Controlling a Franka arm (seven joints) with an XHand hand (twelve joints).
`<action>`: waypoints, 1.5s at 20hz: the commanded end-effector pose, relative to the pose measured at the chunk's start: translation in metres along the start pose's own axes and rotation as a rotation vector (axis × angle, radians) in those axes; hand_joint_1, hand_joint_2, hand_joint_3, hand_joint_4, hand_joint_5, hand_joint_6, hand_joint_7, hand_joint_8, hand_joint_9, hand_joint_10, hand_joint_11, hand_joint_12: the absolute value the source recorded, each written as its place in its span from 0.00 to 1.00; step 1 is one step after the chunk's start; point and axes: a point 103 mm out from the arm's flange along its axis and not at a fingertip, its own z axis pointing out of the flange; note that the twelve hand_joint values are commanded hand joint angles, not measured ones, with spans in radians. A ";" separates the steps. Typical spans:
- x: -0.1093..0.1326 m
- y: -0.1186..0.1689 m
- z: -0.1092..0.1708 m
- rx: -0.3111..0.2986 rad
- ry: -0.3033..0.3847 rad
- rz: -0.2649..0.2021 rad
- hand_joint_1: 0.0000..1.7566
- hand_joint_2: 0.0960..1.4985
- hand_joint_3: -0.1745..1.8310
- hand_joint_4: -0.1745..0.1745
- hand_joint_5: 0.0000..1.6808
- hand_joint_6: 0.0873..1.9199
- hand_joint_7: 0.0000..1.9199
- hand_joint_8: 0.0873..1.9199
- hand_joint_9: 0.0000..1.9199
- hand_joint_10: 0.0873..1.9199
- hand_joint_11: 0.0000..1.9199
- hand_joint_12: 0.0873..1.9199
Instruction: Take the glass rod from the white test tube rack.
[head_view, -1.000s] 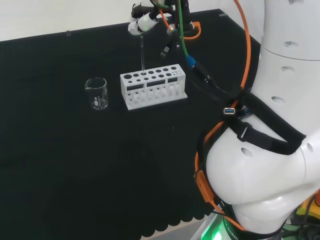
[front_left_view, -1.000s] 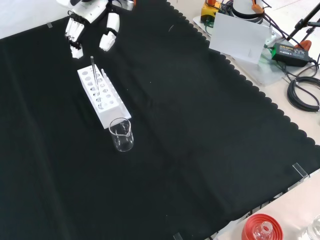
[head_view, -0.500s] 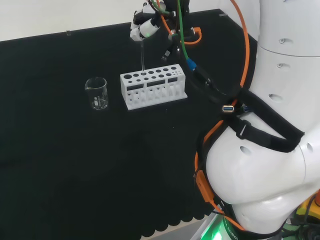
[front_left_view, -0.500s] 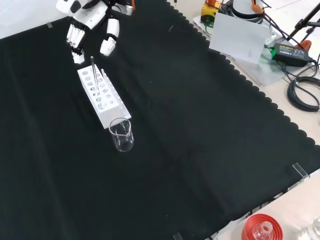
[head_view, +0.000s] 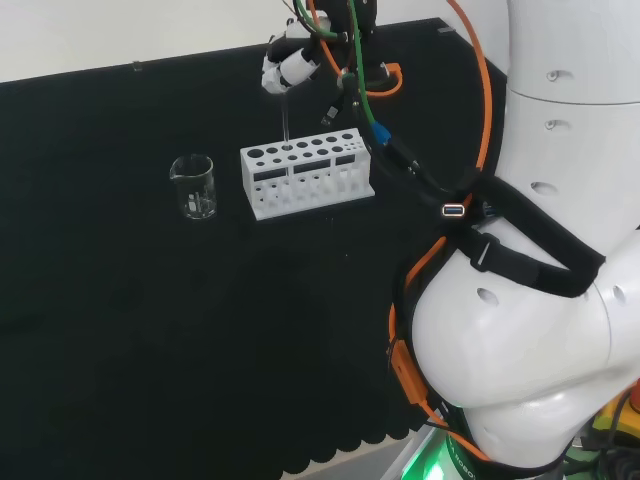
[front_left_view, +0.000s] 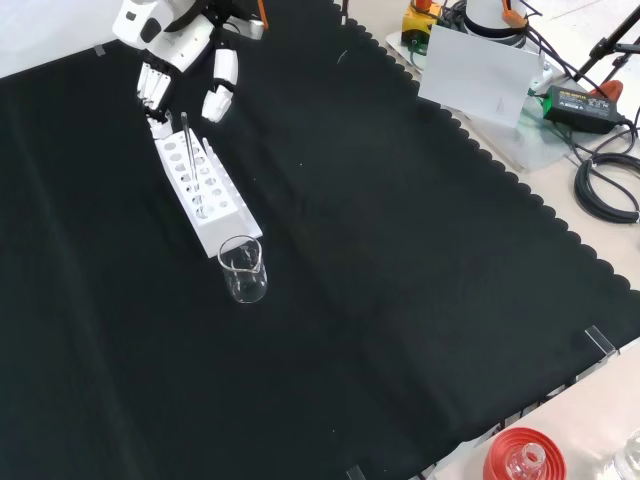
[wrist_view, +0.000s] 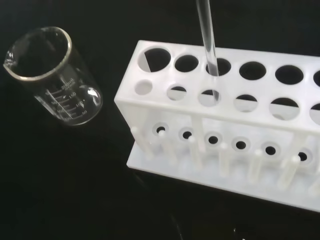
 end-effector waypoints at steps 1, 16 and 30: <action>-0.003 0.001 0.004 0.018 -0.010 0.007 0.22 0.67 0.27 0.27 0.18 0.37 0.13 0.45 0.28 0.44 0.25 0.69; 0.004 0.007 0.005 0.023 -0.107 -0.008 0.28 0.67 0.27 0.30 0.22 0.45 0.14 0.45 0.32 0.43 0.27 0.69; -0.008 0.007 0.004 0.031 -0.142 0.004 0.30 0.67 0.27 0.30 0.24 0.48 0.15 0.44 0.35 0.42 0.28 0.69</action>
